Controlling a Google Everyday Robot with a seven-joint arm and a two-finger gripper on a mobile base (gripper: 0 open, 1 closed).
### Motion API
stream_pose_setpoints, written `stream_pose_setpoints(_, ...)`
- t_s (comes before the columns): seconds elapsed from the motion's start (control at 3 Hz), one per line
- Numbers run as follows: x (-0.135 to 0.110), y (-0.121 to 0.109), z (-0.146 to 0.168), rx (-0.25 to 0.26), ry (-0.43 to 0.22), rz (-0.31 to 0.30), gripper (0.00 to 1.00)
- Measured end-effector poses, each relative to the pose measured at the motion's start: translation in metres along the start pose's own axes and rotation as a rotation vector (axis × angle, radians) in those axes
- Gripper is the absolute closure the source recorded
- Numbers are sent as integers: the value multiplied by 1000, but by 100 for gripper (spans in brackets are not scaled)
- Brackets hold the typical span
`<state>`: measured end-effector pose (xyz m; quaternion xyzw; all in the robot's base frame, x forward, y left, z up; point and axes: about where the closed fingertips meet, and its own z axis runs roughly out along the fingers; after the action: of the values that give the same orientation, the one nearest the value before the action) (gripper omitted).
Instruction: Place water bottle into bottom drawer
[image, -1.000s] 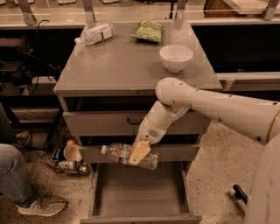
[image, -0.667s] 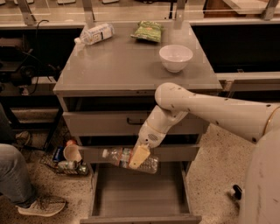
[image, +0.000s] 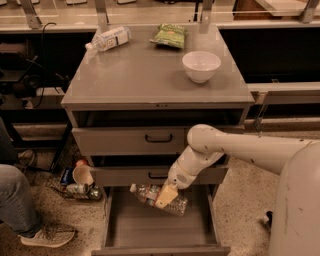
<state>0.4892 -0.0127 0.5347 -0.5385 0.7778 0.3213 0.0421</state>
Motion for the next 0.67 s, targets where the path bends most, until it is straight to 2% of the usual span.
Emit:
stream_pose_setpoints(0.33,26,-18,31,-3,-59,70,100)
stream_pose_setpoints(0.67,26,-18,31,-3,-59,70,100)
